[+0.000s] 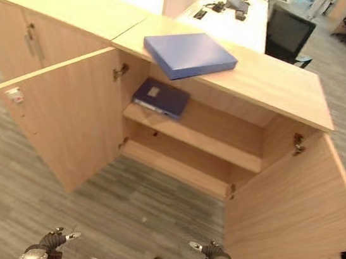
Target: Put the empty folder in the office cabinet
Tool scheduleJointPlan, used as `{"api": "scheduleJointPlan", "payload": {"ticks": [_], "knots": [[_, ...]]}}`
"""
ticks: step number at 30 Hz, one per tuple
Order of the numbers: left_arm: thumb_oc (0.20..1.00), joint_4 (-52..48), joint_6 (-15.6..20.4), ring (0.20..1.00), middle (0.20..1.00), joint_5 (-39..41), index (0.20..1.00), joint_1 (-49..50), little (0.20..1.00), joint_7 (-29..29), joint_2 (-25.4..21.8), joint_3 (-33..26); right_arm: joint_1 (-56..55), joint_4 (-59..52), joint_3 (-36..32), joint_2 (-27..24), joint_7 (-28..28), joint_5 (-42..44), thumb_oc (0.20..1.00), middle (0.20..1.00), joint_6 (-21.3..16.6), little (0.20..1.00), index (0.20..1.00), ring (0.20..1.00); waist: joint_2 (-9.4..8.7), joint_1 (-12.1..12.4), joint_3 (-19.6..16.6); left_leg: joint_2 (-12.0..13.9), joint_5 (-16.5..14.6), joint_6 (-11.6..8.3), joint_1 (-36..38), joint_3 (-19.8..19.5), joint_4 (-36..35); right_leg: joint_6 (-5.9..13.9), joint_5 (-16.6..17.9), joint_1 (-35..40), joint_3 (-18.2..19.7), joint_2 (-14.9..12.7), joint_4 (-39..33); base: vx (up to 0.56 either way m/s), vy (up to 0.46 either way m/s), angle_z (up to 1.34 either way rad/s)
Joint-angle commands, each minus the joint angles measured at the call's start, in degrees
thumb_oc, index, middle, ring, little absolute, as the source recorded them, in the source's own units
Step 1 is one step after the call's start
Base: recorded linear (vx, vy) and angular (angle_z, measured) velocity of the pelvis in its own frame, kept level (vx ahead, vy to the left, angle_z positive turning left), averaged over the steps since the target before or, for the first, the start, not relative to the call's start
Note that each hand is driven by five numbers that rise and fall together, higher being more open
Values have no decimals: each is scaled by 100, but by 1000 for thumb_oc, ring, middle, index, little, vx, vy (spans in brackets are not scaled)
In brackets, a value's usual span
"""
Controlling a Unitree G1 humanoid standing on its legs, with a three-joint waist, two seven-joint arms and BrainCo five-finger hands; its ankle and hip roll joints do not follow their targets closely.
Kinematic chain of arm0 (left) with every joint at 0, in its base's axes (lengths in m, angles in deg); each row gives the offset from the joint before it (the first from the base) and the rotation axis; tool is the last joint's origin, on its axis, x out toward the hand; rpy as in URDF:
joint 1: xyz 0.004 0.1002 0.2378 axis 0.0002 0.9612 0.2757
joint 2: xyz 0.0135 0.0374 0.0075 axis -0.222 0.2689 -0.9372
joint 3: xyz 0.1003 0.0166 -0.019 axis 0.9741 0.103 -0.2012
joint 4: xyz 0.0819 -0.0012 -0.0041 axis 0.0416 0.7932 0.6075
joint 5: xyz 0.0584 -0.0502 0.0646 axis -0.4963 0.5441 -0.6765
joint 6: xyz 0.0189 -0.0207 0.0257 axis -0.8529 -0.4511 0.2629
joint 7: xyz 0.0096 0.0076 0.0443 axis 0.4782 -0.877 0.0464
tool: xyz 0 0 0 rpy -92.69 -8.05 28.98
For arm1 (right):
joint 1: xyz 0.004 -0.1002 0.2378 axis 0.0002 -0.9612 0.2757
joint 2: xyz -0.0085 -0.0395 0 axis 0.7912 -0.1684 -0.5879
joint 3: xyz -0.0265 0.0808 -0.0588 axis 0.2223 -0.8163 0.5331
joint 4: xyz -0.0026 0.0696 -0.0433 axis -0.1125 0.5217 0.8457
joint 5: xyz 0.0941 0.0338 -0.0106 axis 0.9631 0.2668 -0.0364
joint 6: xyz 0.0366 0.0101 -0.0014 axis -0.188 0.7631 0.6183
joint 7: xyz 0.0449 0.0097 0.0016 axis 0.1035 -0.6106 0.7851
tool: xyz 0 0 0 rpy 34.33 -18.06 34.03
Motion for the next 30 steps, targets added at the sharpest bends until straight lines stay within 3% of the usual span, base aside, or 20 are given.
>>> {"api": "scheduleJointPlan", "payload": {"ticks": [1,5,6,7,8,9,13,16,23,26,27,29,30], "knots": [[1000,-574,93,1000,1000,-227,1000,-238,1000,101,-92,450,483,120,229,-309,-107,-50,1000,1000,-93,1000,1000,1000,8,89,473,-233,217,211,18,85,-384,498,-596,151,253,-302,224,78,-27,-52],[1000,-1109,109,1000,1000,-521,1000,-232,1000,261,-383,722,623,276,319,-464,-91,-243,1000,1000,-57,1000,1000,1000,30,236,559,-745,-117,271,-580,-194,-1485,582,-698,269,538,-371,264,131,52,-44],[1000,-1178,100,1000,1000,-540,1000,-219,1000,278,-429,747,673,305,330,-489,-91,-265,1000,1000,-52,1000,1000,1000,68,275,563,-860,23,222,-598,-342,-1997,584,-731,315,603,-359,284,107,66,-51],[1000,-1182,97,1000,1000,-540,1000,-217,1000,278,-430,747,674,306,330,-489,-90,-265,1000,1000,-52,1000,1000,1000,55,279,574,-872,49,222,-561,-332,-2050,584,-733,325,607,-373,285,150,124,-49],[1000,-1243,92,1000,1000,-555,1000,-217,1000,284,-472,776,761,342,358,-494,-100,-301,1000,1000,-52,1000,1000,1000,188,330,596,-1005,792,93,-670,-660,-3019,560,-758,416,671,-272,284,161,113,-51],[1000,-1207,84,1000,1000,-554,1000,-238,1000,284,-472,782,770,356,354,-483,-103,-304,1000,1000,-53,1000,1000,1000,231,343,611,-994,1006,49,-686,-771,-3310,550,-807,484,724,-227,301,160,115,-55],[1000,-962,74,1000,1000,-585,1000,-218,1000,255,-365,727,623,381,289,-404,-98,-366,1000,1000,-55,1000,1000,1000,236,340,444,-969,1121,63,-447,-850,-3855,636,-912,731,877,-242,224,280,146,-40],[1000,-924,78,1000,1000,-605,1000,-218,1000,263,-368,739,554,406,261,-372,-93,-408,1000,1000,-41,1000,1000,1000,194,317,351,-1002,1087,115,-376,-797,-3879,672,-923,746,887,-315,226,180,125,-27],[1000,-930,102,1000,1000,-601,1000,-173,1000,247,-412,650,466,478,138,-240,-25,-533,1000,1000,11,1000,1000,1000,147,301,133,-1299,659,490,46,-421,-4012,1040,-888,613,979,-799,621,194,243,-20],[1000,-1001,58,1000,1000,-594,1000,-81,1000,275,-460,522,407,445,49,-195,67,-548,1000,1000,36,1000,1000,1000,178,297,146,-1557,409,769,443,-226,-4090,1258,-437,206,950,-1339,1899,149,312,-40],[1000,-1001,58,1000,1000,-594,1000,-82,1000,275,-459,522,408,445,48,-197,68,-548,1000,1000,36,1000,1000,1000,182,295,130,-1552,417,771,422,-228,-4091,1257,-424,188,948,-1333,1891,67,198,-18],[1000,-1028,7,1000,1000,-555,1000,-66,1000,279,-486,496,371,317,80,-147,90,-535,1000,1000,44,1000,1000,1000,243,190,271,-1703,295,967,766,-181,-4161,1201,120,-144,933,-1654,3011,132,306,2],[1000,-1033,-8,1000,1000,-539,1000,-42,1000,279,-479,465,341,277,91,-108,113,-522,1000,1000,35,1000,1000,1000,256,173,275,-1708,171,969,909,-188,-4192,1243,124,-234,876,-1736,3252,191,277,9]]}}
